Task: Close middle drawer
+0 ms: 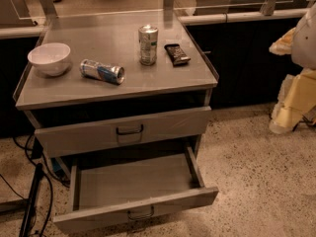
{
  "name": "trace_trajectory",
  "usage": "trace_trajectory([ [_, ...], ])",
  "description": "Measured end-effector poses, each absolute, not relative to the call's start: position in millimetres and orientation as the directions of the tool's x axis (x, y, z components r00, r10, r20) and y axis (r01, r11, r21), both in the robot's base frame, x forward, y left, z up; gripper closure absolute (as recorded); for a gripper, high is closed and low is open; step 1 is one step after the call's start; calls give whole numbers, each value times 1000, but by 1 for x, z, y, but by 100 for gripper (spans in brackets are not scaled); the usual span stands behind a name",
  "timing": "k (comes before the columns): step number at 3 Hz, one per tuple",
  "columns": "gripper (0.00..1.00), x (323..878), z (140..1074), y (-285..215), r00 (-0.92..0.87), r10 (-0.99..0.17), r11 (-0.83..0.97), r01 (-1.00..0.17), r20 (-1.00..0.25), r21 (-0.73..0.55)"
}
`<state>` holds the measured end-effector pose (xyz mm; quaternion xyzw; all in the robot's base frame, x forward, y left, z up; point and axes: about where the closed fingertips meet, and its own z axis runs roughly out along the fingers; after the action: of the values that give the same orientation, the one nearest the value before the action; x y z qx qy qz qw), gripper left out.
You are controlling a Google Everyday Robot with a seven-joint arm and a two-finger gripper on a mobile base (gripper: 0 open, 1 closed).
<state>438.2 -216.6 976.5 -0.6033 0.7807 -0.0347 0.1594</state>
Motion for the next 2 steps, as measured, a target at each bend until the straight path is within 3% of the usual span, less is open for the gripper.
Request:
trace_trajectory([
  [1, 42, 438, 976, -217, -221, -953, 270, -931, -207, -247],
  [2, 65, 438, 976, -217, -221, -953, 270, -931, -207, -247],
])
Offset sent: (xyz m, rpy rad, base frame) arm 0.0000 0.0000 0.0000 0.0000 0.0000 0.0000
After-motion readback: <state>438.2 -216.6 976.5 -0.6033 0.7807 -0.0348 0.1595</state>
